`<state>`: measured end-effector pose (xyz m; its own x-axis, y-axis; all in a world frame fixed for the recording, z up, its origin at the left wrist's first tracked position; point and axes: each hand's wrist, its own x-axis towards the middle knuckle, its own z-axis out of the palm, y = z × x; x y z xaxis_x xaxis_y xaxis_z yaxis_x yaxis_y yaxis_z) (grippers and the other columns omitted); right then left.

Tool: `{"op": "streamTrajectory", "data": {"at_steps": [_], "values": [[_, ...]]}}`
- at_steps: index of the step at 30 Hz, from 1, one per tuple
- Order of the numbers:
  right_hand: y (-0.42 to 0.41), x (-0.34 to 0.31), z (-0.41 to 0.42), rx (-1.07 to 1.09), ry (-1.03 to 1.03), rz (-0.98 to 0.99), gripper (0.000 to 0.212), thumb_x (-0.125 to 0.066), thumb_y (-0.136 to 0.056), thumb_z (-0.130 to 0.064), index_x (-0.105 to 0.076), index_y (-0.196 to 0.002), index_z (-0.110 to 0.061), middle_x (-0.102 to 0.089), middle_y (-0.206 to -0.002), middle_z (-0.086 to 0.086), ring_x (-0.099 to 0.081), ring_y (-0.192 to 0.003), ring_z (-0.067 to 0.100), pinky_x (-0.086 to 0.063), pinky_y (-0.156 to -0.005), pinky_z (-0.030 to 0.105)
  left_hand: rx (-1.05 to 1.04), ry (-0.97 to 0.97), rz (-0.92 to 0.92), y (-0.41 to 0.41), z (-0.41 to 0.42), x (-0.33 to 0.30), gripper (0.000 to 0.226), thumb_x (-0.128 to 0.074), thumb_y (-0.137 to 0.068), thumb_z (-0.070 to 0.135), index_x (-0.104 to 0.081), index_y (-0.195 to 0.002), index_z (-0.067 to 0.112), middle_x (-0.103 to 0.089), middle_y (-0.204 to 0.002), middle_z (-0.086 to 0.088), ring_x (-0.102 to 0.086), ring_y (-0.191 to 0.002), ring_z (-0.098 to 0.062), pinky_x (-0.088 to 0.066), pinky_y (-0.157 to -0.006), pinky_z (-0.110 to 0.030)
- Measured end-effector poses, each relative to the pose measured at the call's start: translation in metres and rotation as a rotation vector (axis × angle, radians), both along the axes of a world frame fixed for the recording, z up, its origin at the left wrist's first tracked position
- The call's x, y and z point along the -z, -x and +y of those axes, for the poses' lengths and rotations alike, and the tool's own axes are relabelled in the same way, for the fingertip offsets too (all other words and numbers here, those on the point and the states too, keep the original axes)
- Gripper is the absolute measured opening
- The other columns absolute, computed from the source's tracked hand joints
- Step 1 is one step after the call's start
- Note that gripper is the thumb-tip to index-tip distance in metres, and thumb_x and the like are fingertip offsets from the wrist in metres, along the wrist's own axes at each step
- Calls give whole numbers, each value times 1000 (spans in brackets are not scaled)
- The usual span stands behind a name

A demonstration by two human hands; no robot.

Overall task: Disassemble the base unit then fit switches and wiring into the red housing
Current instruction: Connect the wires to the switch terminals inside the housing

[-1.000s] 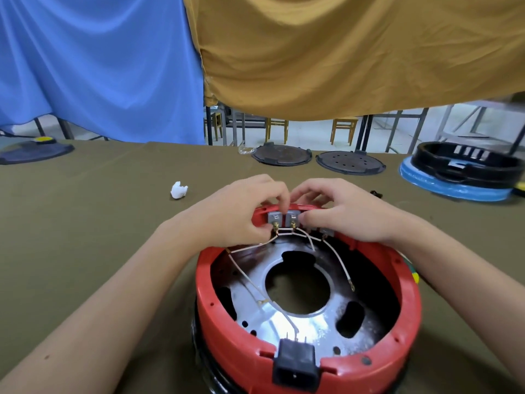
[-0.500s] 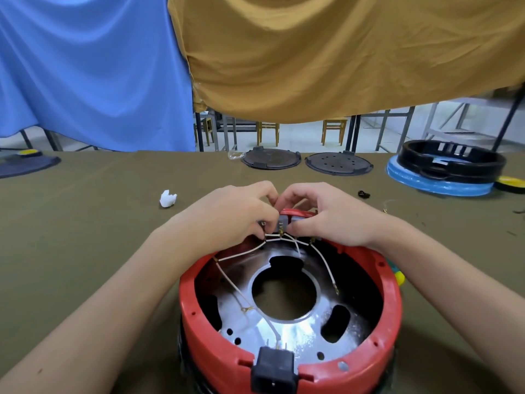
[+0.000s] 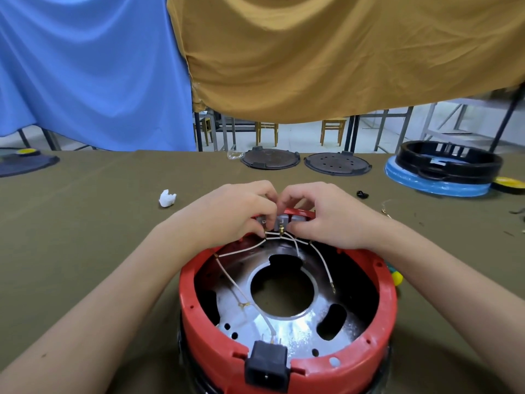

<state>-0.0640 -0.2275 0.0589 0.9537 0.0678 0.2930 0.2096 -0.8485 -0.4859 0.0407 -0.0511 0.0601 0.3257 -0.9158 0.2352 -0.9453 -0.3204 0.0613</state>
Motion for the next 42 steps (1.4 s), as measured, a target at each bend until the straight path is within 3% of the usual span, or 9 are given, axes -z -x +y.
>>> {"op": "streamTrajectory", "data": {"at_steps": [4, 8, 17, 37, 42], "values": [[-2, -6, 3, -6, 219, -41, 11, -70, -81, -26, -64, -83, -34, -62, -83, -16, -60, -82, 8, -49, -76, 29, 18, 53, 88, -1, 5, 1, 14, -78, -81, 21, -69, -91, 26, -56, -117, 15, -54, -99, -7, -45, -89, -35], [-3, -12, 1, -68, 310, -26, 7, -72, -81, -29, -67, -85, -32, -61, -81, -15, -58, -79, 5, -49, -74, 30, 24, 54, 121, 0, 5, 0, 15, -78, -80, 20, -72, -91, 27, -59, -118, 13, -57, -104, -11, -45, -92, -39], [-4, -5, 3, -44, 268, -69, 10, -69, -79, -20, -67, -85, -28, -60, -85, -10, -59, -82, 16, -50, -80, 39, 40, 60, 144, -2, 7, -1, 19, -74, -85, 14, -73, -95, 30, -61, -118, 14, -56, -104, -6, -45, -94, -39], [2, -4, 8, 39, 218, -49, 7, -71, -82, -21, -69, -86, -25, -62, -89, -11, -61, -87, 15, -51, -81, 37, 57, 126, 180, -3, 10, 3, 22, -76, -84, 13, -75, -95, 31, -66, -108, 12, -64, -101, -11, -49, -91, -43], [3, -2, 8, 48, 179, -65, 7, -70, -81, -21, -66, -82, -26, -66, -86, -8, -62, -84, 15, -52, -79, 38, 37, 74, 111, -2, 8, 3, 23, -71, -87, 12, -75, -95, 32, -60, -115, 17, -56, -97, -3, -47, -92, -37]]}}
